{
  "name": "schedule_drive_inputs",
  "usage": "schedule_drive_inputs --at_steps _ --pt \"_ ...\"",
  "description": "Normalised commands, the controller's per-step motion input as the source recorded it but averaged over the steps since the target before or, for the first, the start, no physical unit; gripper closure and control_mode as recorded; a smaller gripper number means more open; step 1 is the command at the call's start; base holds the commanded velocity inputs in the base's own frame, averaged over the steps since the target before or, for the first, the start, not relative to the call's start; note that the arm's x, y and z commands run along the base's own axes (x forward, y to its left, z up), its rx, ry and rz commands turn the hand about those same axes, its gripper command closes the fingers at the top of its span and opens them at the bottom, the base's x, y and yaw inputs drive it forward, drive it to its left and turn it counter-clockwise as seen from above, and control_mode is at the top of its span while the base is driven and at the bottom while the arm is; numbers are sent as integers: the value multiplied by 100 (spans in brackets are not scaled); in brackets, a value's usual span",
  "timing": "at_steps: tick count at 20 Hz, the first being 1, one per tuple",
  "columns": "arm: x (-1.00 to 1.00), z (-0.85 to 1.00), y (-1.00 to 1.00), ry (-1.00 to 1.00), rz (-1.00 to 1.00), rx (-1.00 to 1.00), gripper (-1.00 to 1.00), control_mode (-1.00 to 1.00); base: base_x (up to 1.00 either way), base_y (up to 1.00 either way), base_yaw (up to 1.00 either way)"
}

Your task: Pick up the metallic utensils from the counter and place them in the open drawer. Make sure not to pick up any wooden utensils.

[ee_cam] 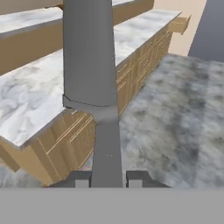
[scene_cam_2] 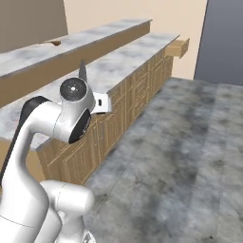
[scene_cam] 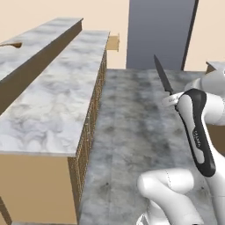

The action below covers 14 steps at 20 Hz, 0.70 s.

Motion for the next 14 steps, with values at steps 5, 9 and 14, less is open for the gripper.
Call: schedule_drive_inputs --at_steps 5,9,14 --pt "0 0 0 0 0 0 100 100 100 -76 21" --pt "0 0 0 0 0 0 100 100 100 -63 20" --pt "0 0 0 0 0 0 100 100 100 -52 14"
